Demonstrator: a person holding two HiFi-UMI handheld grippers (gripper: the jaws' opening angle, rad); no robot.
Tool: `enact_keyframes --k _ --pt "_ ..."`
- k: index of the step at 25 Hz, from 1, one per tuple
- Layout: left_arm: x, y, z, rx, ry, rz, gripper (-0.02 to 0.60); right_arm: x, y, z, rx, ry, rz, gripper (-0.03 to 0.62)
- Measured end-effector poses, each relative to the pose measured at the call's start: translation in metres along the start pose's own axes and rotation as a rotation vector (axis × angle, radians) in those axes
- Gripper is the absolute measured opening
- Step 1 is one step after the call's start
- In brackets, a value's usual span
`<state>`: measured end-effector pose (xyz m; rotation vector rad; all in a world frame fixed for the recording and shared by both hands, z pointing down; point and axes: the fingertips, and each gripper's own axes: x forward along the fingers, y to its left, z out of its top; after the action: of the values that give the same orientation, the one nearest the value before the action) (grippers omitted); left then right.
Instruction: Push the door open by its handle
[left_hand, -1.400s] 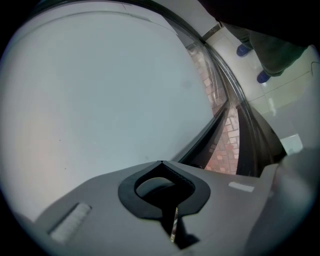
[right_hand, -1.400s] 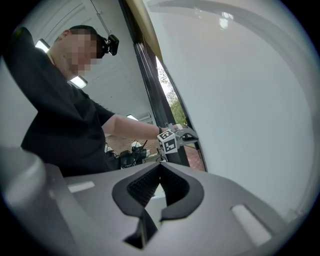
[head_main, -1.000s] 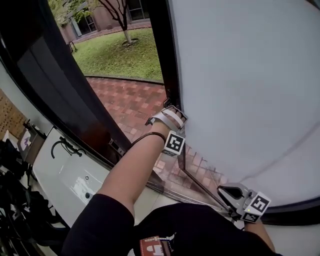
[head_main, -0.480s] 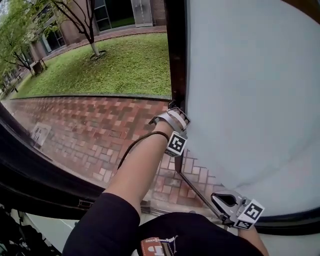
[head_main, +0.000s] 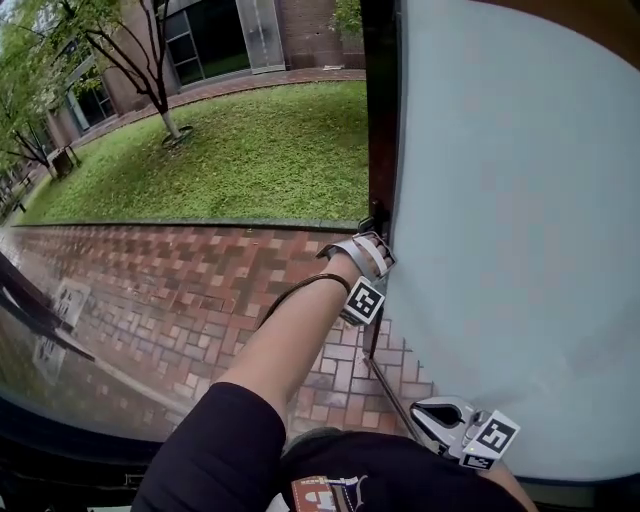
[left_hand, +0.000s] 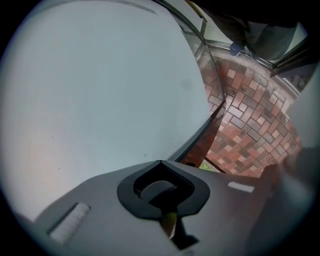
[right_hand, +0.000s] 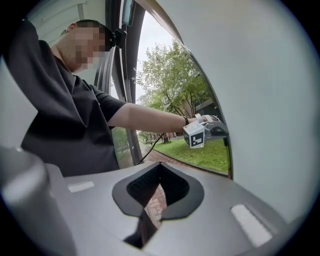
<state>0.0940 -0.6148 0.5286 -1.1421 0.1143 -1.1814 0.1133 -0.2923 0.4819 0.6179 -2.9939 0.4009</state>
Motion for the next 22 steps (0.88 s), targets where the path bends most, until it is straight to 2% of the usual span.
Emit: enact_keyframes --k 2,6,8,9,10,12,14,15,19,22 --pt "0.021 0.019 0.005 -0.013 -0.063 0.022 -0.017 0.005 -0.023 0.004 0.005 -0.003 -0.028 0.0" --pt "0.035 0.075 0.019 -0.181 -0.309 0.014 -0.003 0.022 -0.074 0.009 -0.018 0.013 -0.097 0.0" --pt "0.052 0.091 0.024 -0.158 -0.377 0.023 0.003 0.04 -0.109 0.011 -0.048 0.021 -0.143 0.0" --pt "0.059 0.096 0.028 -0.144 -0.4 0.039 0.076 0.05 -0.127 0.012 -0.066 0.023 -0.165 0.0" --pt "0.061 0.105 0.032 -0.156 -0.423 0.075 0.084 0.061 -0.144 0.013 -0.082 0.023 -0.185 0.0" --pt "0.057 0.136 0.028 -0.258 -0.47 0.169 0.125 0.083 -0.178 0.017 -0.091 0.017 -0.222 -0.002" --pt "0.049 0.162 0.009 -0.359 -0.524 0.214 0.365 0.107 -0.209 0.023 -0.071 0.013 -0.244 0.0" --pt "0.047 0.169 -0.003 -0.392 -0.548 0.23 0.421 0.118 -0.223 0.026 -0.067 0.02 -0.245 0.0" --pt "0.048 0.148 -0.05 -0.549 -0.604 0.28 0.409 0.142 -0.277 0.034 -0.064 0.036 -0.249 0.0" --pt "0.053 0.105 -0.095 -0.744 -0.637 0.275 0.334 0.15 -0.314 0.031 -0.054 0.041 -0.233 -0.001"
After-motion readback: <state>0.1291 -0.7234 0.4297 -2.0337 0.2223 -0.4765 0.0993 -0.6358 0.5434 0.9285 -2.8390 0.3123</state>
